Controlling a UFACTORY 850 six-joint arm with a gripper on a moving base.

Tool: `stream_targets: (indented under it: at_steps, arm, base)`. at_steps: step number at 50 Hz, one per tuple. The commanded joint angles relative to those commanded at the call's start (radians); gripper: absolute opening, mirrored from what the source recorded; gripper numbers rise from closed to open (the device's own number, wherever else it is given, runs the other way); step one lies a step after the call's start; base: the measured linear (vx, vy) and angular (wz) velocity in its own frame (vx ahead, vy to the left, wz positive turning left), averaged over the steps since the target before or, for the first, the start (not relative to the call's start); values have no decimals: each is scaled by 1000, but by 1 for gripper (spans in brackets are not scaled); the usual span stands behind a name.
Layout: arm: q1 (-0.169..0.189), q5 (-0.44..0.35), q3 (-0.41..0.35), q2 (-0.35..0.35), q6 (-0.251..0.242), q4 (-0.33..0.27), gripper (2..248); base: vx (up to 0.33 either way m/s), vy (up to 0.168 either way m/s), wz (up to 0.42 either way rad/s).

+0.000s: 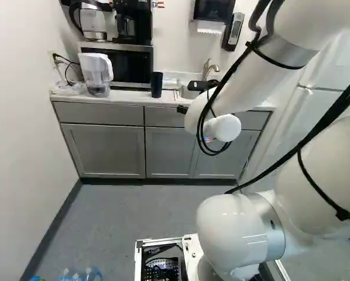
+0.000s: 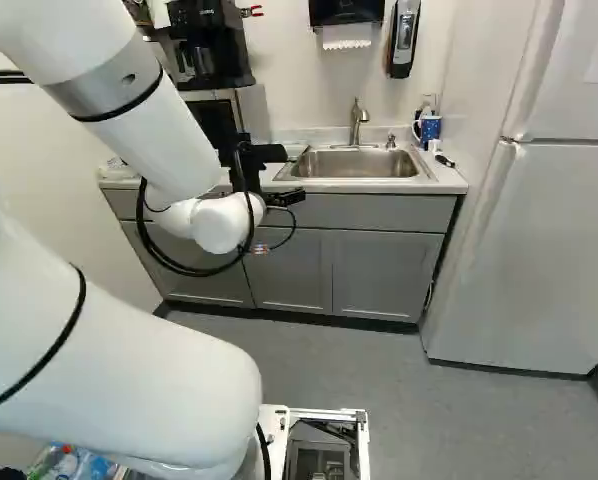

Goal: Rinse the cup and place it in the tray

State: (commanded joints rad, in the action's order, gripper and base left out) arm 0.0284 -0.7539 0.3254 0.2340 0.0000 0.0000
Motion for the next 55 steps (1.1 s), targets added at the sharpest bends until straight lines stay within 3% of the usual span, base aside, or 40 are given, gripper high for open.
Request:
stream_targets:
  at_steps: [36,55]
  arm:
    - [33,139,100,-18,0,0,247]
    - [39,174,147,-21,0,0,247]
  base:
    - [0,0,0]
    - [0,0,0]
